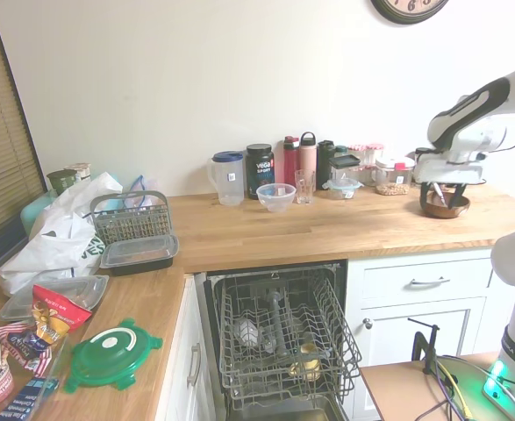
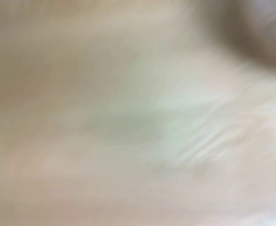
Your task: Put the fork in the dishwasher
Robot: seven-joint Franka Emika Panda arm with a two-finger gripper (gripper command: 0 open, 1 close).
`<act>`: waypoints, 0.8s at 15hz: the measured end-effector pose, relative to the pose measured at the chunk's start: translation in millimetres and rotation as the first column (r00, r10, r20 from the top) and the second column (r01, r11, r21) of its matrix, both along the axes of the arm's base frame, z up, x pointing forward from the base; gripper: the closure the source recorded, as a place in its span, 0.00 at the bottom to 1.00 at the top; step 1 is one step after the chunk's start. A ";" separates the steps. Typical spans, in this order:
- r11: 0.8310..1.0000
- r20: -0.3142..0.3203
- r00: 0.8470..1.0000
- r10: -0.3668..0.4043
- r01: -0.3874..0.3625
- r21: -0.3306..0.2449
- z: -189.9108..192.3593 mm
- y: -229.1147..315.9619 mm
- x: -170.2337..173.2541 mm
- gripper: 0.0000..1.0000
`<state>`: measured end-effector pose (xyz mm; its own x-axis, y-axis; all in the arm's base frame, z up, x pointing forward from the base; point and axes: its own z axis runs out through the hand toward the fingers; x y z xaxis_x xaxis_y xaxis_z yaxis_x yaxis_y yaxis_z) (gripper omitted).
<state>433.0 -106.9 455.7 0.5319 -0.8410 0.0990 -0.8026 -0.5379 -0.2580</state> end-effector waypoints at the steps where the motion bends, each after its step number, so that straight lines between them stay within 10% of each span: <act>1: 1.000 0.045 0.999 -0.030 0.031 -0.004 8.1 -18.3 3.9 0.00; 12: 0.993 0.241 0.967 -0.080 0.099 -0.067 -29.1 -84.7 128.1 0.00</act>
<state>561.2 -191.6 426.6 0.4075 -0.8689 0.2810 -0.7692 -0.4925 -0.4073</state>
